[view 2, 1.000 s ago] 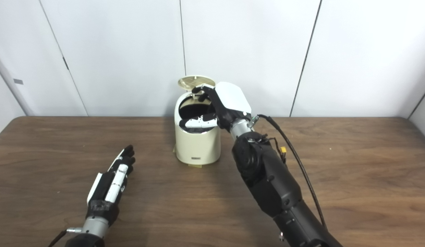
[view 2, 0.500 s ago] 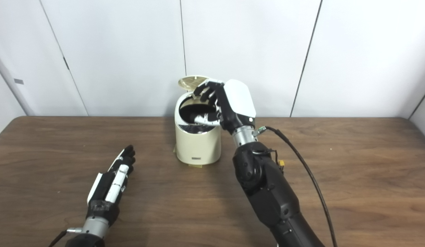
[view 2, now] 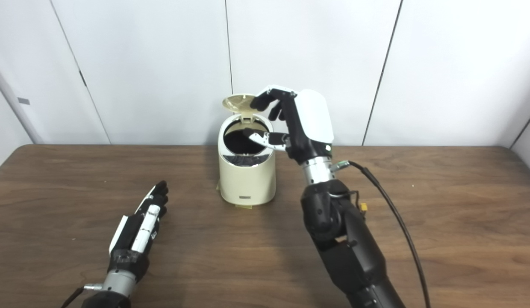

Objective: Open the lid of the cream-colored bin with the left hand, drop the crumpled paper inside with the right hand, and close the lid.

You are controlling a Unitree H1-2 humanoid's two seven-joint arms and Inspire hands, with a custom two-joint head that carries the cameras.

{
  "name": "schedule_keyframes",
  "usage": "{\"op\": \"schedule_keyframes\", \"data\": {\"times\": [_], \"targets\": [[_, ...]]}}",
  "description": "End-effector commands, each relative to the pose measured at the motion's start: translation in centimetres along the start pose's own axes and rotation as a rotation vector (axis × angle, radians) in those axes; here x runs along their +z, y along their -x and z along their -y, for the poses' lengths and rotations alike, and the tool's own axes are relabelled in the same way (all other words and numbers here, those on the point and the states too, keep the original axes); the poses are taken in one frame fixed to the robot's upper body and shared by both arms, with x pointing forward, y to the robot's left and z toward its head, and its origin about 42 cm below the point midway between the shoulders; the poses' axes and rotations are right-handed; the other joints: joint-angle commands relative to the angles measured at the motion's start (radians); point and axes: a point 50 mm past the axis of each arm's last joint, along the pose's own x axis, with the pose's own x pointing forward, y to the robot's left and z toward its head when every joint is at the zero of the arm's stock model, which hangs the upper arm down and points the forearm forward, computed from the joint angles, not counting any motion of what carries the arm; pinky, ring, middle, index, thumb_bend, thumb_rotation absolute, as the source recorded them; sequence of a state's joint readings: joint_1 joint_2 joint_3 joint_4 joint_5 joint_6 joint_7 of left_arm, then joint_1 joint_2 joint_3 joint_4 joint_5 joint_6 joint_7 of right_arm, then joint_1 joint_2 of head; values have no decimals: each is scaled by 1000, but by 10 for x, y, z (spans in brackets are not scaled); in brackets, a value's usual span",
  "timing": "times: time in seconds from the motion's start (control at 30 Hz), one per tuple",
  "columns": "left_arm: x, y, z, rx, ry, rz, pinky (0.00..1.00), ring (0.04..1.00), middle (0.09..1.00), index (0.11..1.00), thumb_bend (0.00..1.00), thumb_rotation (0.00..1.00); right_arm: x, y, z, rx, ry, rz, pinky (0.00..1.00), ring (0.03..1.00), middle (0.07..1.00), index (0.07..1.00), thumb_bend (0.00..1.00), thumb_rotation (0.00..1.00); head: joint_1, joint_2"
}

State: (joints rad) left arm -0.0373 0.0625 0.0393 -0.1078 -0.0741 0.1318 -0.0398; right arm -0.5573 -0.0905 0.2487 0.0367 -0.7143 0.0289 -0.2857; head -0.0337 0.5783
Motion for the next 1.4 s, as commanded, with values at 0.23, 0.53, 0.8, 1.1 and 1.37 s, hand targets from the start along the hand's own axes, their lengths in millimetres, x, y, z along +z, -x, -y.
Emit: {"op": "schedule_keyframes", "data": {"times": [0.23,0.53,0.8,1.1,1.37], "targets": [[2,-9,-2,-17,19,6,1000,985,976,1000,579,767,-11,35,44,-84,14,-16,326,405,510,498,498,0,-20,-3],[5,-14,-9,-23,5,14,974,966,967,1000,595,757,-38,78,62,-130,-10,-173,362,414,497,504,502,0,-42,-2],[8,-15,-11,-31,7,16,983,974,969,1000,600,756,-65,102,55,5,-560,-508,747,823,846,798,619,623,-51,1],[15,-19,-17,-39,14,19,1000,990,985,1000,582,783,-85,132,40,24,-786,-627,999,1000,1000,1000,681,1000,-48,4],[29,-31,-23,-43,8,51,1000,987,986,1000,546,812,-98,147,35,-13,-845,-686,1000,1000,1000,1000,623,1000,-43,2]]}}
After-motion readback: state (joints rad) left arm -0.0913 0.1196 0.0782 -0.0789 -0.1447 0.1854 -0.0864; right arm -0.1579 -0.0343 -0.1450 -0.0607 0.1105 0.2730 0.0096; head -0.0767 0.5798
